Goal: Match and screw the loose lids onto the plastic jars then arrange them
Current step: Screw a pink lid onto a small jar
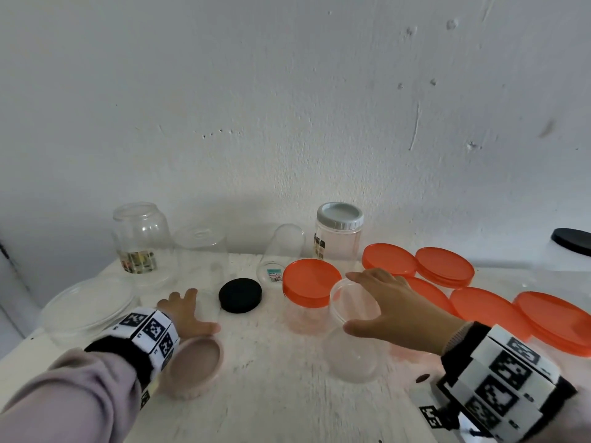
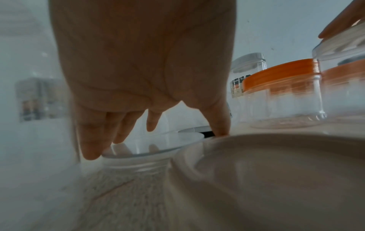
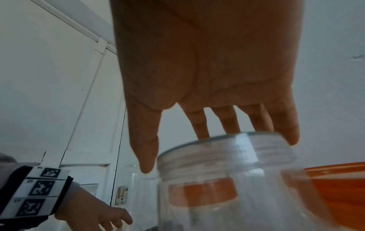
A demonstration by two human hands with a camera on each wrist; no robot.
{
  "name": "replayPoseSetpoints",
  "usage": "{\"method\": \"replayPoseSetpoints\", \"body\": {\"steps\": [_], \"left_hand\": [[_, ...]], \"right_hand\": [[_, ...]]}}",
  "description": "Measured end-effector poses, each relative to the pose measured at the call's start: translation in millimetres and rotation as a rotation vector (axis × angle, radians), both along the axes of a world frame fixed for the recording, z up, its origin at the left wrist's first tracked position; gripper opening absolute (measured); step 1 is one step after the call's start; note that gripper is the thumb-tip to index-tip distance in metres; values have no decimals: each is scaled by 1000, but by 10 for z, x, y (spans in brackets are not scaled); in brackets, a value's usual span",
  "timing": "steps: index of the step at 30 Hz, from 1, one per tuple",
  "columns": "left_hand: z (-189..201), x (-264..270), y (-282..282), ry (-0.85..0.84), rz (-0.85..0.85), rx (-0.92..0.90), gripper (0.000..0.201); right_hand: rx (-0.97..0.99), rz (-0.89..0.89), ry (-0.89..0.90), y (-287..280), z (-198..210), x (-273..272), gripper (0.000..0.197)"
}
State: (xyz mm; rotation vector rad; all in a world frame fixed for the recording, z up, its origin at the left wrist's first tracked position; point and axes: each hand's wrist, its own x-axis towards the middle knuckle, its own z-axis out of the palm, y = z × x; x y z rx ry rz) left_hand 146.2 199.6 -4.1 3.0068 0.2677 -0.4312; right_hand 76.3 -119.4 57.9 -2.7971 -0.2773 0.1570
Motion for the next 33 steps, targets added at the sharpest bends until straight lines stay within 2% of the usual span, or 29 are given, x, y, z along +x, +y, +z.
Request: {"method": "replayPoseSetpoints", "body": {"steps": [4,8,14,19,22,26,33], "left_hand": [[58,-42,-48,-39,-7,46,84],[115,-63,-37,-30,-3,12,82],[160,-47,148,-23,-21,-219,95],[330,-149,343,-170,-64,-401,105],[485,-306,461,-267,-115,-592,111],[655,-481,598,-368,-166,-839,112],[743,-476,838,-462,-106,-1015,107]], "right_hand": [[-22,33,-57,176,64,-81,89],[11,125,-111,466,119,-89,86],[96,202,-88,1038,104,143,78],[154,163,-70,1498,37,567,67],[176,113,-84,1764,-5,871,62],[166,69,-60,2071,-48,1228,72],[139,7,6,2409,-97,1567,102]]}}
